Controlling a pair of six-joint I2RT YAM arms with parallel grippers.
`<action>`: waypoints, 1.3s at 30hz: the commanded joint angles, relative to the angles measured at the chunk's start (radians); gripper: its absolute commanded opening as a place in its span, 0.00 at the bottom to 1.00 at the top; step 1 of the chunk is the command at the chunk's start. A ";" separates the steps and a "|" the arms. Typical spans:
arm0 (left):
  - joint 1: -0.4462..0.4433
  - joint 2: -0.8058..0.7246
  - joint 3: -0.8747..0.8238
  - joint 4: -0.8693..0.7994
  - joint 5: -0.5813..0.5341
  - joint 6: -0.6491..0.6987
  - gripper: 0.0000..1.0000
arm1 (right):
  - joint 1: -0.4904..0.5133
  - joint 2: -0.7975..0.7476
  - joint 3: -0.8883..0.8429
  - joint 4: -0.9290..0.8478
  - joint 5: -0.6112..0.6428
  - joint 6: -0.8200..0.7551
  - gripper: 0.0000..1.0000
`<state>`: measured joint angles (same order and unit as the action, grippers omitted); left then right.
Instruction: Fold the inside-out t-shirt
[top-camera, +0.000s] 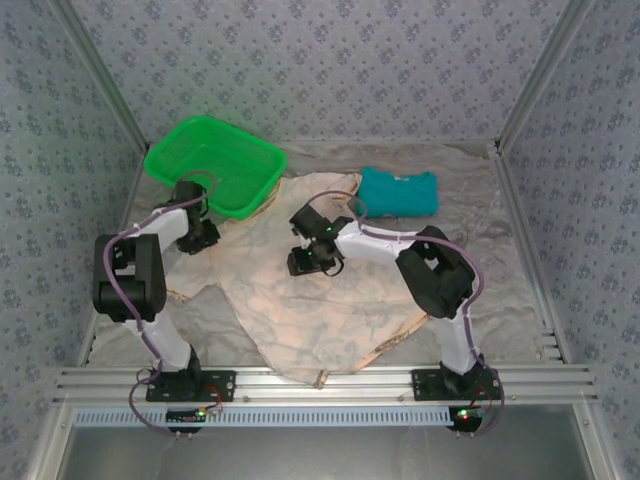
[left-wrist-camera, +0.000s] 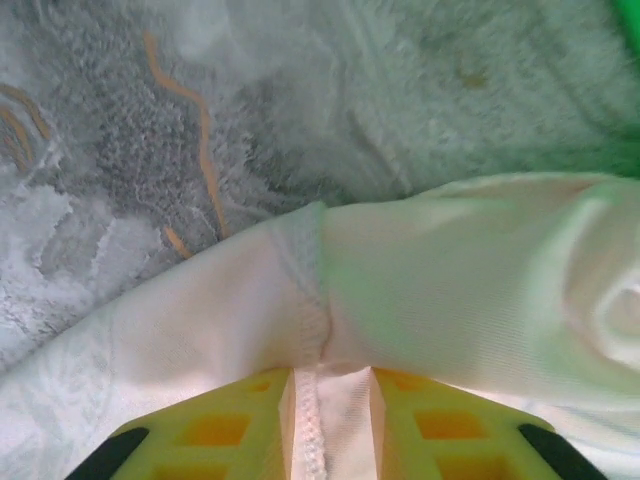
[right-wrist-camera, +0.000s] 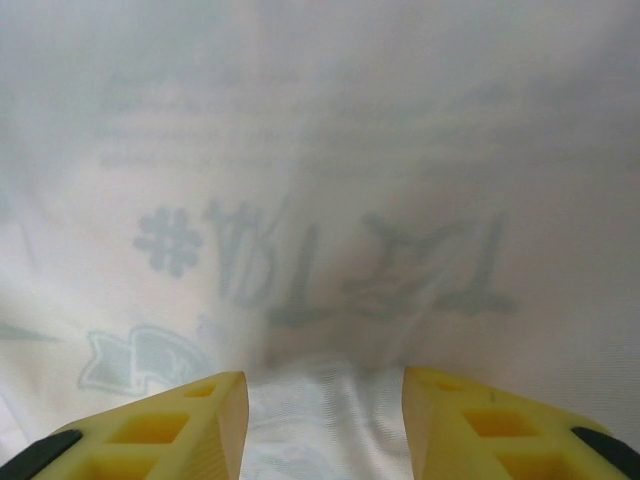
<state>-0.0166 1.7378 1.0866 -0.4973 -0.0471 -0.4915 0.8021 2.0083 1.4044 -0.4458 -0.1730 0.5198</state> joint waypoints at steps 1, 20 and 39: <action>-0.028 -0.113 0.033 -0.042 0.114 -0.002 0.32 | -0.075 -0.138 -0.049 -0.074 0.034 0.043 0.47; -0.930 -0.148 0.107 0.049 0.233 0.263 0.66 | -0.669 -0.832 -0.729 -0.416 -0.032 0.157 0.57; -1.131 0.123 0.232 0.277 0.382 0.366 0.76 | -0.684 -0.957 -0.732 -0.368 -0.131 0.357 0.00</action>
<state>-1.1397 1.8431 1.2785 -0.2874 0.2935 -0.1635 0.1253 1.0813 0.6113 -0.7631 -0.2703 0.7940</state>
